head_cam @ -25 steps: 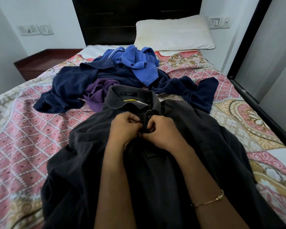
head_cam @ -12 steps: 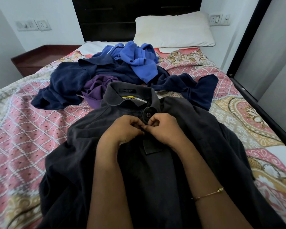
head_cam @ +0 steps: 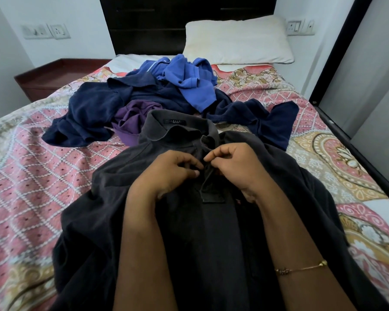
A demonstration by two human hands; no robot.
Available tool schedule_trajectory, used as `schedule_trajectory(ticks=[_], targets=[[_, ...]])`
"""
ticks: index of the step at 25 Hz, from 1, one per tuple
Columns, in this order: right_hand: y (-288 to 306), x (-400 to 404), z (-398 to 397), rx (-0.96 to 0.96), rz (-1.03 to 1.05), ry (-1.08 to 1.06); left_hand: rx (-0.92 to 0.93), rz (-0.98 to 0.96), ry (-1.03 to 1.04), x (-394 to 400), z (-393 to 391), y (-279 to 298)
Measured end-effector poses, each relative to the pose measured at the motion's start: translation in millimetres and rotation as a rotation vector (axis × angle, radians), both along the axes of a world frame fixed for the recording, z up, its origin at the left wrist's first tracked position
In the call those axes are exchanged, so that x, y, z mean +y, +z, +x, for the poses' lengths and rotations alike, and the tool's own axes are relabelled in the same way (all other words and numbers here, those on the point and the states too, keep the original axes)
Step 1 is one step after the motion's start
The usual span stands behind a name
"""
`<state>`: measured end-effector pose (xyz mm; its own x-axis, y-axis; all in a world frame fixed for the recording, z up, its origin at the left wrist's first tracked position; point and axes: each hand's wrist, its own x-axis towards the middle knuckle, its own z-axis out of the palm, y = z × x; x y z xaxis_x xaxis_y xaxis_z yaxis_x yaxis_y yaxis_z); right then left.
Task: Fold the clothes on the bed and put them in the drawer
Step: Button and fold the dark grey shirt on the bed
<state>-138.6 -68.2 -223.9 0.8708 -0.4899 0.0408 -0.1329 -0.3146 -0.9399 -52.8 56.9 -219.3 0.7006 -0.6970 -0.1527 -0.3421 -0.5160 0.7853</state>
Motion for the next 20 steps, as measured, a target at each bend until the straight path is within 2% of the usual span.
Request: schedule_trajectory(ticks=[6,10,13,20], targets=[[1.9,1.3,-2.9,-0.086,-0.027,0.024,0.155,-0.326,0.144,3.9,-6.3,9.1],[1.1,4.4,-0.3,-0.144,-0.052,-0.004,0.22,-0.357,0.179,3.4,-7.7,11.2],[-1.1,4.3,2.1,-0.178,0.04,-0.041,0.283,-0.411,0.206,2.2,-9.5,10.2],[-6.8,2.4,6.3,-0.221,0.175,-0.159,0.135,-0.334,0.243,-2.8,-9.6,7.1]])
